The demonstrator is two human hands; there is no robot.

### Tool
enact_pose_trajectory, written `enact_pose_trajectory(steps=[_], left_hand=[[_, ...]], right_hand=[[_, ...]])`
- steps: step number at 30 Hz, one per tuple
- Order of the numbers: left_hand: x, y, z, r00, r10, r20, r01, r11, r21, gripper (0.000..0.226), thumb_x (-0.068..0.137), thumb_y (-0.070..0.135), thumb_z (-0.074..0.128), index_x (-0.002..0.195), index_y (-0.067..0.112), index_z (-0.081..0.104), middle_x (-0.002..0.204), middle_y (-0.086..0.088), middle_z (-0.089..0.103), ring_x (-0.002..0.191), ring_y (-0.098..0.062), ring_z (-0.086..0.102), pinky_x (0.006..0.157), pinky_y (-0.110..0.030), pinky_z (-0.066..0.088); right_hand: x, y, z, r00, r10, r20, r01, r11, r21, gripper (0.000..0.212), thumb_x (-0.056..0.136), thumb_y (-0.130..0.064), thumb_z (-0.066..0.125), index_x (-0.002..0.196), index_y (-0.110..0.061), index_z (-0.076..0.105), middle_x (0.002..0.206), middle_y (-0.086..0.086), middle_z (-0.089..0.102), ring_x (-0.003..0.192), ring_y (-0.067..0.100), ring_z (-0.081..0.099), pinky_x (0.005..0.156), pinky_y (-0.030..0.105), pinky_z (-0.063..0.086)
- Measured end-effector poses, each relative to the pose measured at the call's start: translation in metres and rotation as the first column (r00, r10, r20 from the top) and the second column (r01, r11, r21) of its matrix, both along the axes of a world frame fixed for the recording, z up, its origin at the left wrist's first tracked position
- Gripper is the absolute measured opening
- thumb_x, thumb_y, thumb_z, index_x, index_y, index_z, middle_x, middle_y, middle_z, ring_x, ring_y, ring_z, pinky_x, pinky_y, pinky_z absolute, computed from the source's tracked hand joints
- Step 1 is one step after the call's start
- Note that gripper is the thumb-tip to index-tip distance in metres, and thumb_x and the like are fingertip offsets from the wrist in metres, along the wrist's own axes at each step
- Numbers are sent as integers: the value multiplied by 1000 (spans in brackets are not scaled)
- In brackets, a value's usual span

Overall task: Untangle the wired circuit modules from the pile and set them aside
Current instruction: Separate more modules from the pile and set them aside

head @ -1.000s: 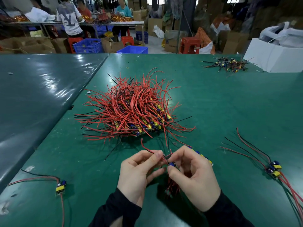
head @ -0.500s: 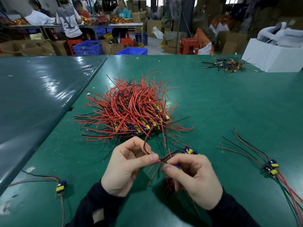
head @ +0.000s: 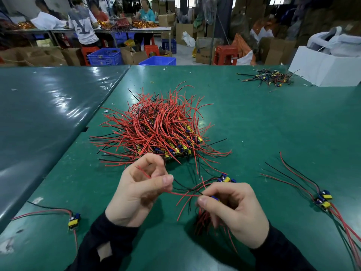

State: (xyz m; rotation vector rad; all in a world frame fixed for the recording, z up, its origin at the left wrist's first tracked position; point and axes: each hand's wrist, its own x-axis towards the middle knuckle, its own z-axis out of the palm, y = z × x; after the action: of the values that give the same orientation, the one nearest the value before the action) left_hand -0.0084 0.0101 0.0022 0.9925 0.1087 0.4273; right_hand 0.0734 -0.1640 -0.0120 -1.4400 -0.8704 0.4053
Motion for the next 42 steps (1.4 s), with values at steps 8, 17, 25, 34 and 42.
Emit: enact_pose_trajectory(steps=[8,17,25,34,42], left_hand=[[3,-9,-2,988,-16,153,50,974,-220,94,40,31,93,125,12,57,115,-9,67,106,-23,64,95,-36,51],[11,-58,-21,949,138,-285,-73,971,227,20,69,22,67,67,5,77,77,-3,74,61,-3,60,48,-14,43],[8,-53,-18,944,21,-330,13,995,103,25,73,21,61,86,7,77,92,-10,74,79,-14,69,62,-22,54],[7,-34,-6,939,2,-343,-27,997,-69,18,66,18,63,69,6,77,79,-18,73,66,-19,71,52,-24,54],[5,-16,-3,948,140,-284,-132,990,49,22,69,21,61,71,8,77,84,-21,73,79,-24,73,65,-30,59]], right_hand=[[6,5,-3,979,-165,-122,176,981,86,19,73,-15,65,62,-1,66,38,5,45,32,11,39,41,12,31],[2,5,-12,827,-240,509,285,958,-11,7,77,-10,67,75,-15,73,78,-16,72,60,-1,63,58,18,50],[1,9,-15,888,-190,419,211,977,-5,14,84,-21,64,74,-14,71,63,-9,65,52,5,55,52,22,47],[-5,10,-13,933,-131,335,142,990,-9,16,83,-17,65,68,-16,68,48,-18,49,44,-3,44,49,15,36],[-8,7,-10,919,-99,381,103,995,9,18,84,-12,65,66,-13,65,50,-17,47,42,1,44,47,15,34]])
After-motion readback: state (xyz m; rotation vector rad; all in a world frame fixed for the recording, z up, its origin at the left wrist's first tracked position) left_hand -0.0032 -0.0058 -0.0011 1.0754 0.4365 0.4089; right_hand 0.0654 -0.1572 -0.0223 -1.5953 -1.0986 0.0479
